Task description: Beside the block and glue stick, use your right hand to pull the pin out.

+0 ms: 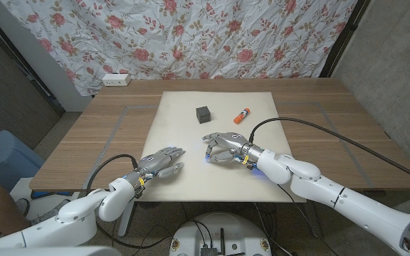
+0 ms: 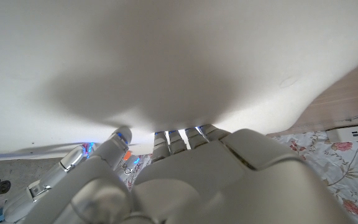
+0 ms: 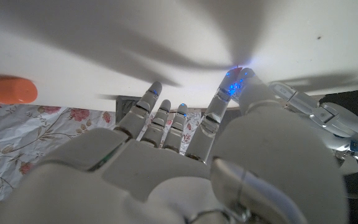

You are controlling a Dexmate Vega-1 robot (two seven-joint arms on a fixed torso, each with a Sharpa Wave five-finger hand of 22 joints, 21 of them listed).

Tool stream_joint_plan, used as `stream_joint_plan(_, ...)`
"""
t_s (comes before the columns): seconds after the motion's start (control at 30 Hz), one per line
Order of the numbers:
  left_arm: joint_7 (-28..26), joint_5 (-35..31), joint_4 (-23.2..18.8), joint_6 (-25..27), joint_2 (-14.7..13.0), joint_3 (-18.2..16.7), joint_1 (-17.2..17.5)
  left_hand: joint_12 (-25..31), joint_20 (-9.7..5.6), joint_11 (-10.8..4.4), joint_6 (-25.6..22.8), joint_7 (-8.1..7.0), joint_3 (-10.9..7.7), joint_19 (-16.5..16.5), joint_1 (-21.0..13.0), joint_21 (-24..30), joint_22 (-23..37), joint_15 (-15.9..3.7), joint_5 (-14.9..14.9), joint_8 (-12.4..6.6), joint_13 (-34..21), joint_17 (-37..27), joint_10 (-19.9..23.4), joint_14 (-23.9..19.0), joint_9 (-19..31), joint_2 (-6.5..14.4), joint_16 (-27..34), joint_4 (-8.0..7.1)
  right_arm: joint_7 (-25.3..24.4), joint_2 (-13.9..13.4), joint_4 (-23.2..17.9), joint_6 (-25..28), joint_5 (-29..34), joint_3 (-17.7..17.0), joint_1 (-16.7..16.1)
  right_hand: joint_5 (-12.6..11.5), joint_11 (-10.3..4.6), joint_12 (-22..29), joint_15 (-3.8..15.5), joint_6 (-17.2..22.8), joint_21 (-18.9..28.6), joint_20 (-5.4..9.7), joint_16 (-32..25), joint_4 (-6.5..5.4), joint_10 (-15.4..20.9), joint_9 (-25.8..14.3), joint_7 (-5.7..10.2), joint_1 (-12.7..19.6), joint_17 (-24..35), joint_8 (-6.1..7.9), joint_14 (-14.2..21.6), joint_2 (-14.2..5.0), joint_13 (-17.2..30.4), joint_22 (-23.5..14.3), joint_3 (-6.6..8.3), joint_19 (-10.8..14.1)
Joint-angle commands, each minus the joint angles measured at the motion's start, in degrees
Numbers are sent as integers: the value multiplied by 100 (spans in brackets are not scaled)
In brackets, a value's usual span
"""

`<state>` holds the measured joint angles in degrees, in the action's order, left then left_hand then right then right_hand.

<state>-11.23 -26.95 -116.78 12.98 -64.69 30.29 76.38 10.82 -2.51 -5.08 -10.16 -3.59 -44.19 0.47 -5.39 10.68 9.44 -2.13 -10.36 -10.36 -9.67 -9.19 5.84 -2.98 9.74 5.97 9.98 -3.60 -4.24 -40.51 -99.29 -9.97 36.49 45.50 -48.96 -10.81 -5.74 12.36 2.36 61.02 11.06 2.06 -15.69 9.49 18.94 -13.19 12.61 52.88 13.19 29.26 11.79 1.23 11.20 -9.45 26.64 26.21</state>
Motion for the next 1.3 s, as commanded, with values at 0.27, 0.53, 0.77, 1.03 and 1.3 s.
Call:
stream_joint_plan(0.27,109,-2,45,13,30,52,-103,35,-367,14,-163,28,-20,105,-84,42,32,-190,24,-33,-37,-33,102,-78,41,476,29,53,-94,23,53,-24,-25,-10,13,19,-22,12,300,100,1,-8,-29,0,61,-13,3,72,31,48,58,-46,11,-11,-45,51)
stream_joint_plan(0.53,164,-6,103,-37,49,87,-177,33,-367,27,-174,27,-19,108,-98,41,32,-193,28,-33,-38,-34,107,-80,41,477,29,71,-97,29,58,-27,-31,-15,34,20,-29,10,302,138,0,3,-36,-2,82,-9,4,86,38,57,65,-51,11,-11,-55,61)
stream_joint_plan(0.77,187,-13,94,49,96,101,-201,32,-365,24,-181,24,-20,111,-112,40,32,-196,31,-32,-37,-35,111,-82,42,480,28,86,-102,13,61,-74,-33,-22,61,21,-35,7,312,168,-5,8,-40,-5,99,-6,5,96,44,63,66,-53,10,-11,-66,59)
stream_joint_plan(1.03,213,-13,80,68,96,117,-212,35,-364,12,-188,31,-21,112,-129,39,32,-194,33,-30,-37,-36,129,-92,42,482,30,106,-75,14,62,-109,-60,-35,91,22,-55,8,308,203,-10,9,-47,-10,134,0,3,104,52,68,71,-52,10,-11,-83,59)
stream_joint_plan(1.3,199,-1,58,130,101,121,-192,37,-366,26,-200,42,-22,115,-148,38,32,-193,36,-30,-37,-36,146,-99,42,484,31,127,-77,18,57,-165,-51,-46,129,23,-54,8,313,215,-13,12,-53,-15,158,5,3,107,60,65,75,-57,10,-11,-94,60)
